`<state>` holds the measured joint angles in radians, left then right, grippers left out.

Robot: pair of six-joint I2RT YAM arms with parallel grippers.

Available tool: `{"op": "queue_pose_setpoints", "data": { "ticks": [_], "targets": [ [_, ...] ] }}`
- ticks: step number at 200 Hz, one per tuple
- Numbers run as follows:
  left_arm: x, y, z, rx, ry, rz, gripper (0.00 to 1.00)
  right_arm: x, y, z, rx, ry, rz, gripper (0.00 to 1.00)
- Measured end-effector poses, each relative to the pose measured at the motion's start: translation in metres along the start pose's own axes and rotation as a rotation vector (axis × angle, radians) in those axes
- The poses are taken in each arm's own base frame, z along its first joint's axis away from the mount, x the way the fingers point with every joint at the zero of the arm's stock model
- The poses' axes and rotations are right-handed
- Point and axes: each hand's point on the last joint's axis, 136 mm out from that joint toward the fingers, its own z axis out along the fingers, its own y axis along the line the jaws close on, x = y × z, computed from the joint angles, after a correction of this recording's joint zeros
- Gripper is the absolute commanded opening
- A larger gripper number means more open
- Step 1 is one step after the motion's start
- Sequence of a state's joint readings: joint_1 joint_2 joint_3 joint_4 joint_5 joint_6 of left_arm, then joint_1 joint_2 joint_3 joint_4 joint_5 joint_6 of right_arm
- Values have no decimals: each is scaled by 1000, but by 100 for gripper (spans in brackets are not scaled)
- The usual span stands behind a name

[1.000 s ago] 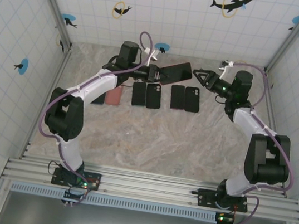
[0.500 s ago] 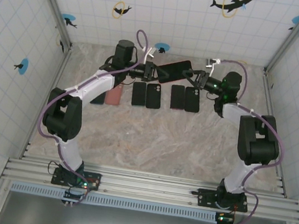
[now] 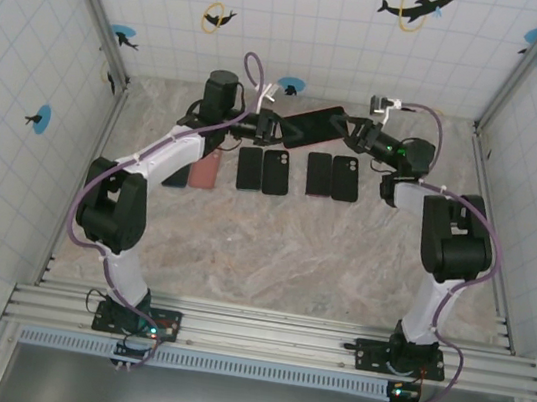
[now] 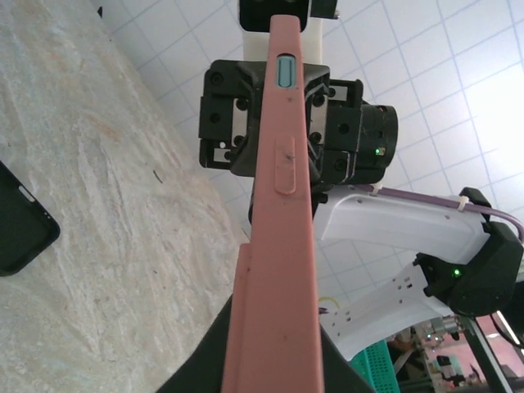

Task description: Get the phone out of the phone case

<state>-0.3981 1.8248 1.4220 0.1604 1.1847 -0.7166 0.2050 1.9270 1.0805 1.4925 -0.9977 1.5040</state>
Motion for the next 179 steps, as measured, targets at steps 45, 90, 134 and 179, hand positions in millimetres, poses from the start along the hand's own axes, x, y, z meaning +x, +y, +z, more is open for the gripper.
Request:
{"op": "queue_pose_setpoints", "data": {
  "ticks": [45, 90, 134, 179],
  "targets": [
    [-14, 8, -1, -57, -72, -20, 70, -7, 0, 3, 1, -52, 12, 0],
    [-37, 23, -9, -137, -261, -103, 81, -22, -12, -6, 73, -215, 49, 0],
    [-42, 27, -7, -158, -486, -226, 78, -27, -22, -13, 166, -479, 113, 0],
    [-42, 24, 8, -162, -651, -316, 70, -5, -35, -17, 324, -650, 186, 0]
  ]
}}
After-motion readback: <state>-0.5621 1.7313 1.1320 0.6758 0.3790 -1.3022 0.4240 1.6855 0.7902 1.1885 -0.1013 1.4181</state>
